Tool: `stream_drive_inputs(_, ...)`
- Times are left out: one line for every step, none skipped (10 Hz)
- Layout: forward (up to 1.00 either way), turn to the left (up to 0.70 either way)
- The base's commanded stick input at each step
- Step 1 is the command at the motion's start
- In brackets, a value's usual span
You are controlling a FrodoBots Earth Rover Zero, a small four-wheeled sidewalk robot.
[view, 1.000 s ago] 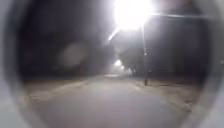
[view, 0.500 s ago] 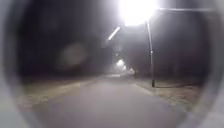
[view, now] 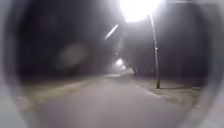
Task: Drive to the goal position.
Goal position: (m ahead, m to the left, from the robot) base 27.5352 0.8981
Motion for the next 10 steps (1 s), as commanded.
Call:
stream_drive_inputs(1.00, -0.12)
stream_drive_inputs(1.00, -0.04)
stream_drive_inputs(1.00, -0.01)
stream_drive_inputs(1.00, -0.01)
stream_drive_inputs(1.00, 0.00)
stream_drive_inputs(1.00, 0.00)
stream_drive_inputs(1.00, 0.00)
stream_drive_inputs(1.00, 0.00)
stream_drive_inputs(1.00, 0.00)
stream_drive_inputs(1.00, 0.00)
